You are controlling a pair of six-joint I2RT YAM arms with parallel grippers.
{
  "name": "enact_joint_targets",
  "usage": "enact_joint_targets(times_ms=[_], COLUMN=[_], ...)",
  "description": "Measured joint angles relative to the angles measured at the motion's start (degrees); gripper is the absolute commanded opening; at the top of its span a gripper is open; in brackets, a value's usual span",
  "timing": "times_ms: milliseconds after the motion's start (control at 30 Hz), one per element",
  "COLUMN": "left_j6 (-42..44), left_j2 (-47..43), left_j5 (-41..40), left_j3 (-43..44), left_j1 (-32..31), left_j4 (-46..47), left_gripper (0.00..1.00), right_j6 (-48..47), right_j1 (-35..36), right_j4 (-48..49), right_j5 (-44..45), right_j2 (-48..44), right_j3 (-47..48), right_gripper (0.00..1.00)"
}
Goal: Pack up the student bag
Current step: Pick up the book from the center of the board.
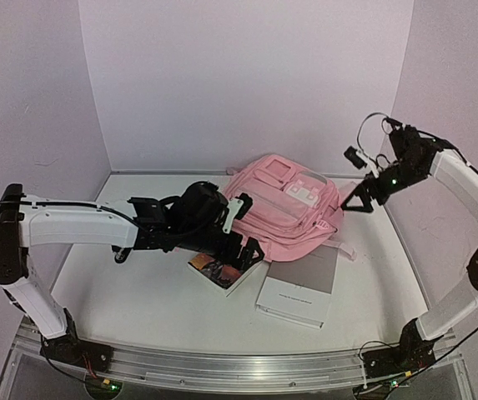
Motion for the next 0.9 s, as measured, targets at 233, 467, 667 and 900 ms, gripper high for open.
enact_joint_targets(times_ms=[233,467,667,900], left_j6=[-5.0,-13.9,-24.8,-31.7], left_j2=[-8.8,-17.6,-19.3,-12.3], left_j5=[-4.1,-9.4,-10.9,-5.8], left_j3=[-7.6,-13.6,-17.9,-16.1], left_j1=[0.2,0.3,0.3,-1.6], left_j4=[1.7,3.0,2.5,2.5], left_gripper=[1.00,0.99,0.94,0.88], right_j6=[-28.0,-38.5,-36.4,-30.2], right_j1=[-1.0,-0.2,7.6,17.0], right_j4=[-8.9,-4.4,6.4,13.2], right_j5=[11.0,13.9,14.3,15.5], right_j2=[-0.1,5.4,7.5,8.4], right_j3=[-18.0,-23.3,-28.5,-31.5], right_gripper=[0.95,0.92,0.92,0.92])
